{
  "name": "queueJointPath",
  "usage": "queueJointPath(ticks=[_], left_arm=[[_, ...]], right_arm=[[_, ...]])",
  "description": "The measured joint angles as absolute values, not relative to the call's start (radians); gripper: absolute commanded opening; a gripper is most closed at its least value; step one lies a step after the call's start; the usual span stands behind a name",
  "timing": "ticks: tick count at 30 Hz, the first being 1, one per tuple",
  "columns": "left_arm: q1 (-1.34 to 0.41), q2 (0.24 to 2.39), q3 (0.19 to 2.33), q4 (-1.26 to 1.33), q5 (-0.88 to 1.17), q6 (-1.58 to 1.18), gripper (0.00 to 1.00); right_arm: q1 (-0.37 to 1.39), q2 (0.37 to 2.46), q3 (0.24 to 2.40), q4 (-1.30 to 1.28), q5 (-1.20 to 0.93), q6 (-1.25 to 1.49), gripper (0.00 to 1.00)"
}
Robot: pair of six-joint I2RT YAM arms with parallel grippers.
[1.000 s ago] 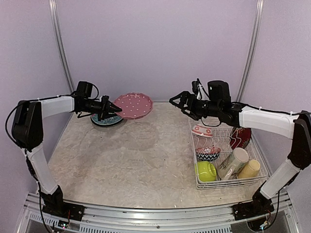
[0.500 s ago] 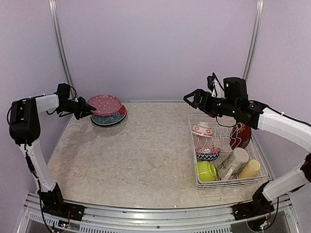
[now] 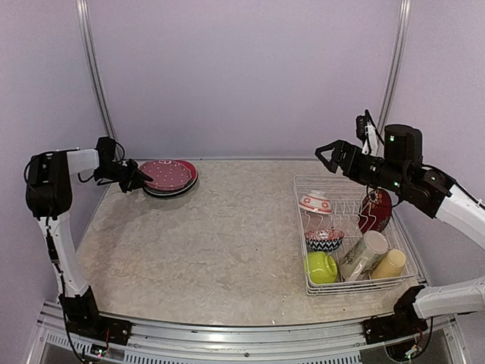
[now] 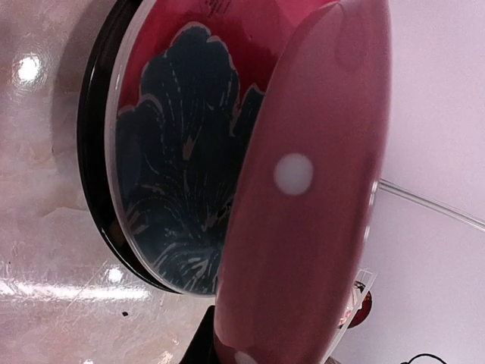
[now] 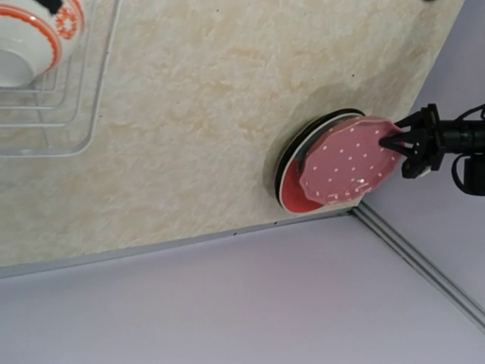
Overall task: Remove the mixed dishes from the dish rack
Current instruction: Place the plate on the plate.
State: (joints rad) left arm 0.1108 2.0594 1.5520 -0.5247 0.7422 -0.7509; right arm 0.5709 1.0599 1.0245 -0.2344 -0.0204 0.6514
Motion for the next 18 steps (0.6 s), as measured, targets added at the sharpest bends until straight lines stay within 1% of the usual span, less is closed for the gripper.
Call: queueJointPath(ticks=[6,9,11,12,18], left_arm=[[0.11,2.126,1.608,-0.54,0.751,-0.746,0.0],[0.108,2.143,1.632,-0.546,0.759,-0.731,0.03],[0.108,2.149,1.653,-0.569,0.753,-0.72,0.16],[0.108,2.154,1.667,-0.582,0.748,-0.713,0.25],[0.108,2.161,1.727,-0.624,0.736,-0.667,0.46]], right_arm=[[0.57,1.027,0.996,-0.239,0.001,0.644,1.0],[0.569,1.026,0.987,-0.239,0.002,0.643,1.0],[0.569,1.026,0.982,-0.241,0.002,0.643,1.0],[0.569,1.026,0.982,-0.241,0.002,0.643,1.0],[0.567,1.019,0.978,-0.242,0.01,0.643,1.0]])
